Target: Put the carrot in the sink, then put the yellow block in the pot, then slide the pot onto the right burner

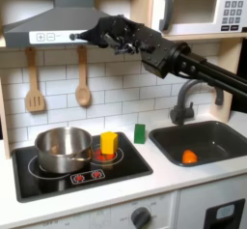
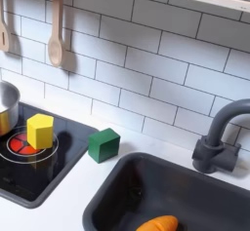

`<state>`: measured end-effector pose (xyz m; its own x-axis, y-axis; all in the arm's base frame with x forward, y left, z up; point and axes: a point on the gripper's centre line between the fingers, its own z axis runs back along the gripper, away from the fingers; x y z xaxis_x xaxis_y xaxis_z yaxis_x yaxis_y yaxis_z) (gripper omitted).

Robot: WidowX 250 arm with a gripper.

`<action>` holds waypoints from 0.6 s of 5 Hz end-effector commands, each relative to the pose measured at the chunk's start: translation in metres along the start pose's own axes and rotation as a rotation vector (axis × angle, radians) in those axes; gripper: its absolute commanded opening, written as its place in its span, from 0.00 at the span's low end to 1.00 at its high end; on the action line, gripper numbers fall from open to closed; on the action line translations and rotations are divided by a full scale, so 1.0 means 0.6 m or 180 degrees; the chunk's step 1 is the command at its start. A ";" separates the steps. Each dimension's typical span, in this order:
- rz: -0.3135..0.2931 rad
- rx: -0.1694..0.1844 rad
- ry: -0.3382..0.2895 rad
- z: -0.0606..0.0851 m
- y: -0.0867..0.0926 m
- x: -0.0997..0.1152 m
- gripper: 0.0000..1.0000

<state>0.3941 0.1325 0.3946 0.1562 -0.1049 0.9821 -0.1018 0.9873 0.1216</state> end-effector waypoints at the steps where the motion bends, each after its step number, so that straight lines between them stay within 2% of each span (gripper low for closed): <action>1: 0.0012 0.0011 -0.0010 -0.007 0.006 0.004 0.00; 3: -0.0015 0.0021 -0.0015 -0.012 0.006 0.003 0.00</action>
<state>0.3981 0.1377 0.3985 0.1491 -0.1125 0.9824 -0.1109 0.9853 0.1297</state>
